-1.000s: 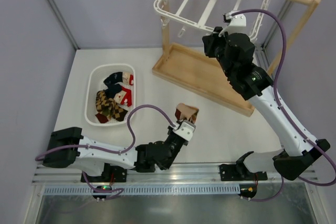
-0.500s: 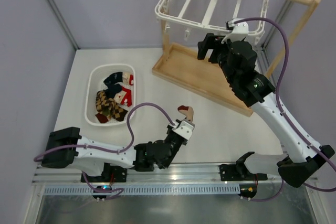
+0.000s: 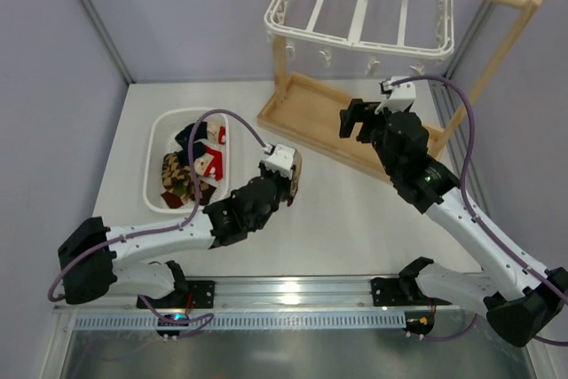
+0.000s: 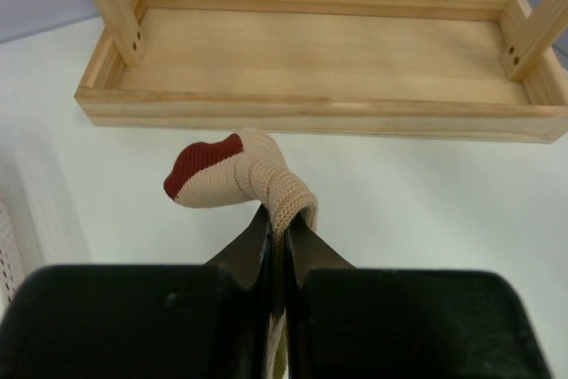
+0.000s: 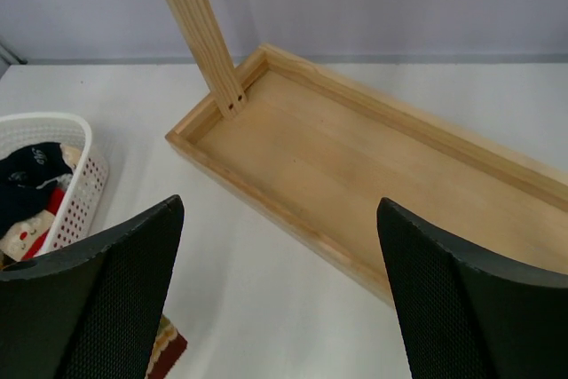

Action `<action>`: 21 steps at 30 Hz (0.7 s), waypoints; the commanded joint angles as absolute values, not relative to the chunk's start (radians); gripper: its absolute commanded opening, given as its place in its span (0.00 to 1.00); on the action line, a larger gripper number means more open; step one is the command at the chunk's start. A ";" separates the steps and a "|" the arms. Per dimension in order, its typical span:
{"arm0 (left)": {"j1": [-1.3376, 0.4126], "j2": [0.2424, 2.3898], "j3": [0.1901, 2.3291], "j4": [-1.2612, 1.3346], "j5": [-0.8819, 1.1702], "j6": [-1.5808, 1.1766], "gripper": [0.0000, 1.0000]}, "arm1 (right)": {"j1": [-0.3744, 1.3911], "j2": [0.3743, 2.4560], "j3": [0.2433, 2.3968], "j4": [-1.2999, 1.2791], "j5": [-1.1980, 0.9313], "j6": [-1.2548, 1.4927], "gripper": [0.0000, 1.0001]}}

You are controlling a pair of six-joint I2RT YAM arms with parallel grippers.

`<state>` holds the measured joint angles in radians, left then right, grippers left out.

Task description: Remove the socks clipped to the hanger

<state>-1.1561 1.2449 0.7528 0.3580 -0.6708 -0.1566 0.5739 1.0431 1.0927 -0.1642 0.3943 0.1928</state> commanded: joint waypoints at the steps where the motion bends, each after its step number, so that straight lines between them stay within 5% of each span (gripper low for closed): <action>1: -1.031 1.278 0.847 0.212 -0.491 -0.264 0.00 | 0.572 1.011 1.005 -0.087 0.422 0.216 0.89; 9: -0.681 1.310 0.940 0.140 -0.243 -0.414 0.00 | 0.554 0.992 0.763 -0.043 0.497 0.281 0.90; 21: -0.195 1.091 0.913 -0.035 -0.205 -0.474 0.00 | 0.451 1.066 0.499 0.118 0.402 0.400 0.90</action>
<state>-0.2420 1.2083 0.9283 0.0013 -0.2192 -0.4488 0.4622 1.0481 0.5087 -0.0006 0.4271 0.3553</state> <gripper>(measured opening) 0.006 0.901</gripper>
